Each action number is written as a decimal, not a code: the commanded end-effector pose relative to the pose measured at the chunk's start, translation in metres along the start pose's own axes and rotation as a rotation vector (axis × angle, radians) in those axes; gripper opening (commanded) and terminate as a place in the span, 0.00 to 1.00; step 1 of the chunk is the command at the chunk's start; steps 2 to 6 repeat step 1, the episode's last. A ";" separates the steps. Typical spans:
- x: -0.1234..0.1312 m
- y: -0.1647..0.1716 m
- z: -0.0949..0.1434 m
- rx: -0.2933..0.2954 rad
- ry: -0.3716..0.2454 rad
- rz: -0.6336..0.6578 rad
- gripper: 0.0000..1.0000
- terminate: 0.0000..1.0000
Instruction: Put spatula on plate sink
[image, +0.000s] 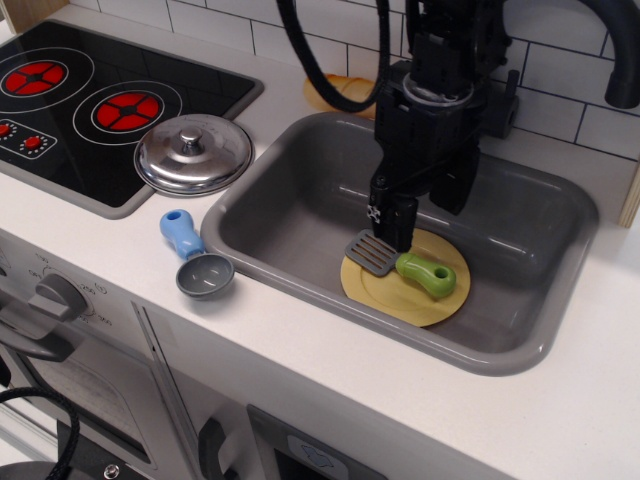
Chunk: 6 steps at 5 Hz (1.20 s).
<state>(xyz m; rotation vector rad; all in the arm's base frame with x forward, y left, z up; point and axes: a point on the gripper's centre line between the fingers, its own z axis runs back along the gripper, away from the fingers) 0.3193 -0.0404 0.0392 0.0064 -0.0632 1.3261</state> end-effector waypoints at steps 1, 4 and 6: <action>0.010 -0.019 0.024 -0.067 -0.006 0.007 1.00 1.00; 0.010 -0.019 0.024 -0.067 -0.006 0.007 1.00 1.00; 0.010 -0.019 0.024 -0.067 -0.006 0.007 1.00 1.00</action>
